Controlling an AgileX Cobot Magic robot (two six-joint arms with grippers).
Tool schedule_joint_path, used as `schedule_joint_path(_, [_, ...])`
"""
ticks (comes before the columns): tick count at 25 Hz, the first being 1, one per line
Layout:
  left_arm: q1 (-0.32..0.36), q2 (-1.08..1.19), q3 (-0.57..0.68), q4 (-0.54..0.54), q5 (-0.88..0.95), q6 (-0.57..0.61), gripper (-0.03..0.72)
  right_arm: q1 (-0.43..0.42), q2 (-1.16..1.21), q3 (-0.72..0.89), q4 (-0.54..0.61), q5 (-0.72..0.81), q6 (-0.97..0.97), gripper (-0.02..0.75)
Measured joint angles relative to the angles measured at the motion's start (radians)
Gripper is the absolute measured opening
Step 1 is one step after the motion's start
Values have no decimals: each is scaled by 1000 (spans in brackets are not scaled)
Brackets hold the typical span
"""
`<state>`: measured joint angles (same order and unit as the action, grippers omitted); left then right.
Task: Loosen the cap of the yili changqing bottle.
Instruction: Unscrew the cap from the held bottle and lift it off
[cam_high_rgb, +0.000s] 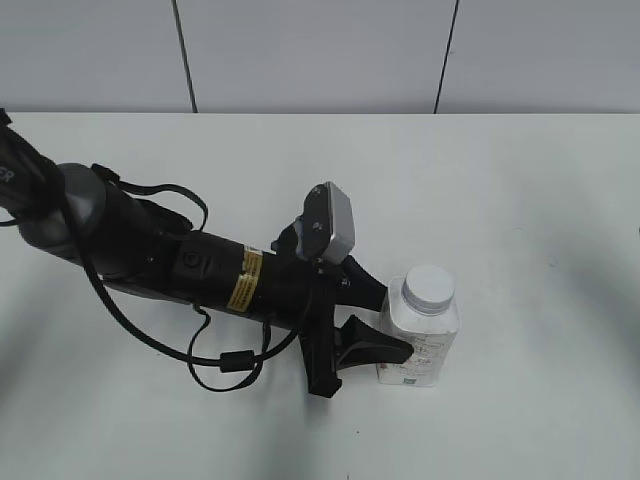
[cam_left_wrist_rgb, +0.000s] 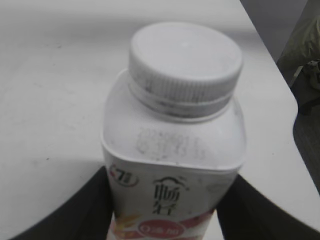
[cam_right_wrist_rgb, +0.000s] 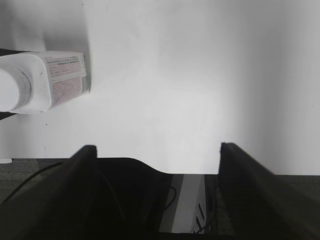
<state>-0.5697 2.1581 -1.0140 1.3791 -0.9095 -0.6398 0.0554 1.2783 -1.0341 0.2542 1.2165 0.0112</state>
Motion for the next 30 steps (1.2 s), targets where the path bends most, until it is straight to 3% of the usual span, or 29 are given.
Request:
schedule_joint_path(11, [0,0,0,0,0,0,389,9,0,-1,52,0,0,587])
schedule_joint_path(20, [0,0,0,0,0,0,389,204,47,-39,49,0,18,485])
schedule_joint_path(30, [0,0,0,0,0,0,389,338,165,-139,46,1,71,472])
